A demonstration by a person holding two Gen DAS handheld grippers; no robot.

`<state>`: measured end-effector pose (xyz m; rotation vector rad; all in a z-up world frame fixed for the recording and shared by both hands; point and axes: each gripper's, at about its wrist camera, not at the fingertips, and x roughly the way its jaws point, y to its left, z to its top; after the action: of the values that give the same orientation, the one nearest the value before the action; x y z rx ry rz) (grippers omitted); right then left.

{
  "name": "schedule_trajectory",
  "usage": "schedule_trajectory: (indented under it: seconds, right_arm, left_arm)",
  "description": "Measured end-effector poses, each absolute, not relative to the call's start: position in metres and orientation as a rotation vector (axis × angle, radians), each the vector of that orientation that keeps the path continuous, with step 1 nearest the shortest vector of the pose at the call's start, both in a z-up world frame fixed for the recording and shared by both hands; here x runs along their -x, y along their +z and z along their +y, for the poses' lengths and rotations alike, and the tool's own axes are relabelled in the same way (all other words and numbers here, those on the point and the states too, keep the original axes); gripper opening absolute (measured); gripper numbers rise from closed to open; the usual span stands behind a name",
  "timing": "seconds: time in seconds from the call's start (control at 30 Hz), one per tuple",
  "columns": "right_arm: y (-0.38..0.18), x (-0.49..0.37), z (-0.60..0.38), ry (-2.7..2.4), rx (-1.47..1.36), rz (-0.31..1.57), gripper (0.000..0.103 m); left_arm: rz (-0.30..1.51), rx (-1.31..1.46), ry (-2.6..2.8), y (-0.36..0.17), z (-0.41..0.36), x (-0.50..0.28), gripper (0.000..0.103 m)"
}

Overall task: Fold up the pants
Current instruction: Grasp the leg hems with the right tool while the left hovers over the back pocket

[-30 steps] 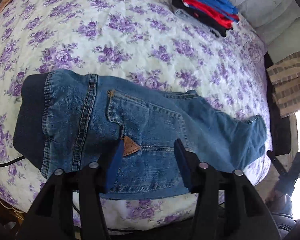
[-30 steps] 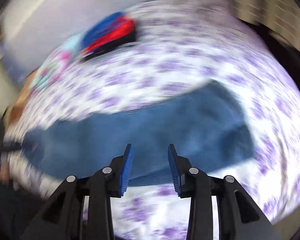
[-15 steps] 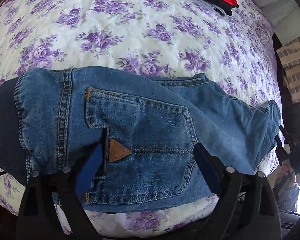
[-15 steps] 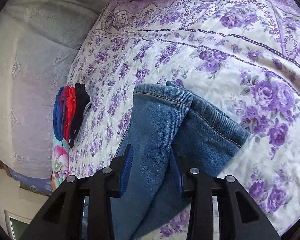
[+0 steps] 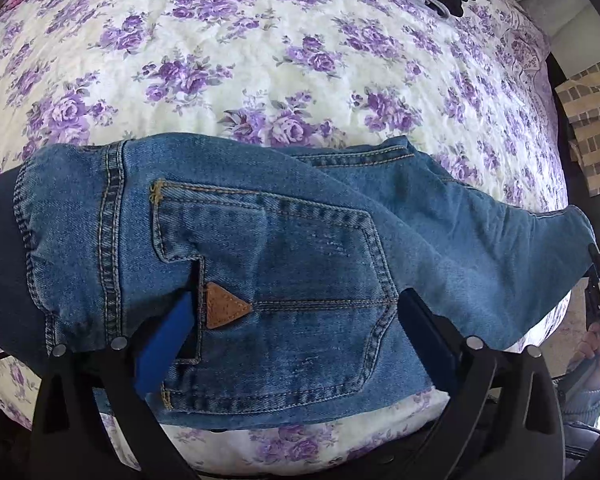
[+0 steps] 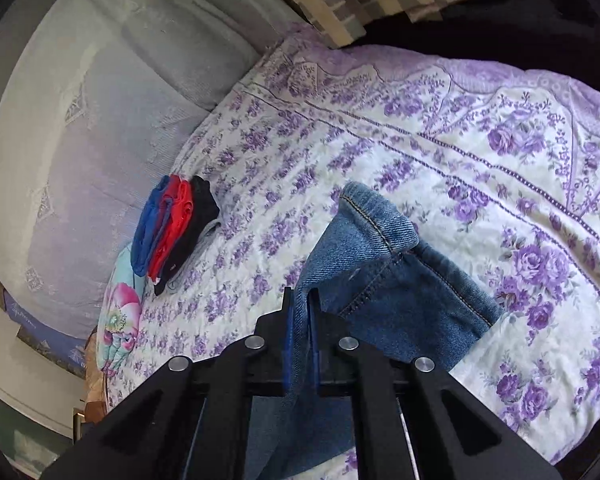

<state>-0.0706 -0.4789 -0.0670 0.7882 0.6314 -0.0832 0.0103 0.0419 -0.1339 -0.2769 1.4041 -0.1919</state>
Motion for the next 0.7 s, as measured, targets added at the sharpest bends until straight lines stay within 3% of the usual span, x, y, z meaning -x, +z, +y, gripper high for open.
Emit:
schedule_trajectory:
  seconds: [0.13,0.3,0.53,0.6,0.67,0.7]
  right_arm:
    - [-0.074,0.095,-0.489,-0.138,-0.784,0.667,0.006]
    - [-0.156,0.108,-0.508,-0.236,-0.924,0.823,0.007]
    - [-0.133,0.12,-0.518,-0.193,-0.93,0.807,0.014]
    - [-0.127,0.132,-0.523,-0.199,-0.942,0.785,0.024]
    - [-0.126,0.142,-0.528,-0.205,-0.978,0.761,0.057]
    - [-0.127,0.145,-0.53,-0.205,-0.997,0.749,0.058]
  left_arm:
    - [1.405,0.284,-0.194,-0.134,0.042,-0.011,0.098]
    - [1.406,0.278,-0.191,-0.133,0.043,-0.009,0.098]
    - [1.405,0.278,-0.19,-0.132,0.042,-0.01,0.098]
    - [1.396,0.286,-0.186,-0.131,0.044,-0.009,0.098]
    - [1.394,0.295,-0.185,-0.131,0.046,-0.008,0.098]
    - [1.394,0.294,-0.184,-0.131,0.045,-0.008,0.098]
